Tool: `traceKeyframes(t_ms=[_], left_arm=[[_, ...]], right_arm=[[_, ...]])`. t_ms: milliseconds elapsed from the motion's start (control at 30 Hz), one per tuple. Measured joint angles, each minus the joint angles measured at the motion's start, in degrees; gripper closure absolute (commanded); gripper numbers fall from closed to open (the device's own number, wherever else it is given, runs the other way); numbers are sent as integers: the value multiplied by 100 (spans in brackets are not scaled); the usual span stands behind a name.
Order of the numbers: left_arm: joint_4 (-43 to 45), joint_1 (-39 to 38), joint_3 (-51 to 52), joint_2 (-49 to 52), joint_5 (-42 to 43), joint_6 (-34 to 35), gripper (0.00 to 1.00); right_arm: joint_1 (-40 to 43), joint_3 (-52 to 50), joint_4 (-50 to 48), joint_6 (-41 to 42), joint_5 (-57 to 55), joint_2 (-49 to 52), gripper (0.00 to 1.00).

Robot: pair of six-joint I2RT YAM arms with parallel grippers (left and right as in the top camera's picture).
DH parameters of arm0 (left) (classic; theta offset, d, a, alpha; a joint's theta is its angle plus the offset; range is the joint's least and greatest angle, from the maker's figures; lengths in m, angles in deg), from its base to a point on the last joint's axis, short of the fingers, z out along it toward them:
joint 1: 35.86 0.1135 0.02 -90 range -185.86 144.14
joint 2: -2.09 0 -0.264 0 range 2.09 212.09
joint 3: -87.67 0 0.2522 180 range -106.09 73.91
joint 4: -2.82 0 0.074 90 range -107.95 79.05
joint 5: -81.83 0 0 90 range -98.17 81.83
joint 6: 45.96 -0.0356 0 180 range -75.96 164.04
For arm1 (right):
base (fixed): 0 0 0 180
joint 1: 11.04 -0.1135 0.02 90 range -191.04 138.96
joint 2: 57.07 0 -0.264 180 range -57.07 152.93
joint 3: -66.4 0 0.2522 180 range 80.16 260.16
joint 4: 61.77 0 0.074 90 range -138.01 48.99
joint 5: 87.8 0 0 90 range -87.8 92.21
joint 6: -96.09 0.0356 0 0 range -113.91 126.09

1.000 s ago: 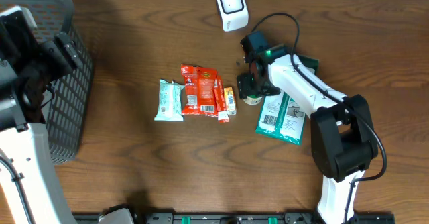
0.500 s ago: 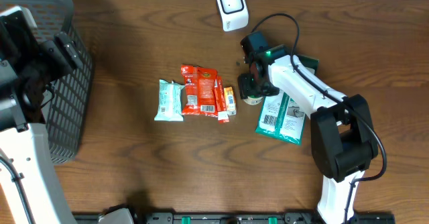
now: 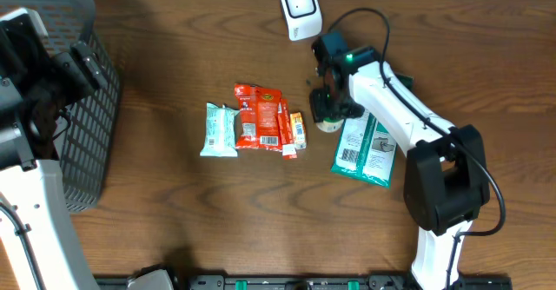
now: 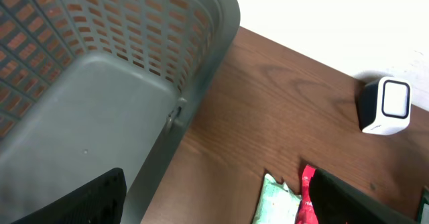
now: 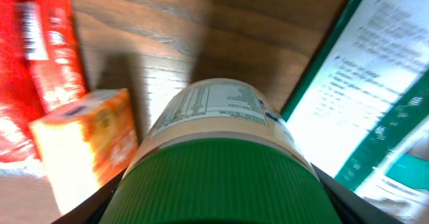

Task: Scan the item barcode
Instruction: 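Raise the green jar up to the scanner face with the right gripper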

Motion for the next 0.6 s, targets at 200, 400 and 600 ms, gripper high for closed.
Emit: traceKeyframes(t_ms=[200, 400, 600], left_arm=[[0, 0, 0, 0, 0, 0, 13], [-2, 0, 0, 0, 0, 0, 13], [-2, 0, -2, 0, 0, 0, 13]], right_arm=[[0, 1309, 772, -247, 2, 2, 75], [0, 2645, 1182, -442, 2, 2, 96], [2, 3279, 833, -588, 2, 2, 99]])
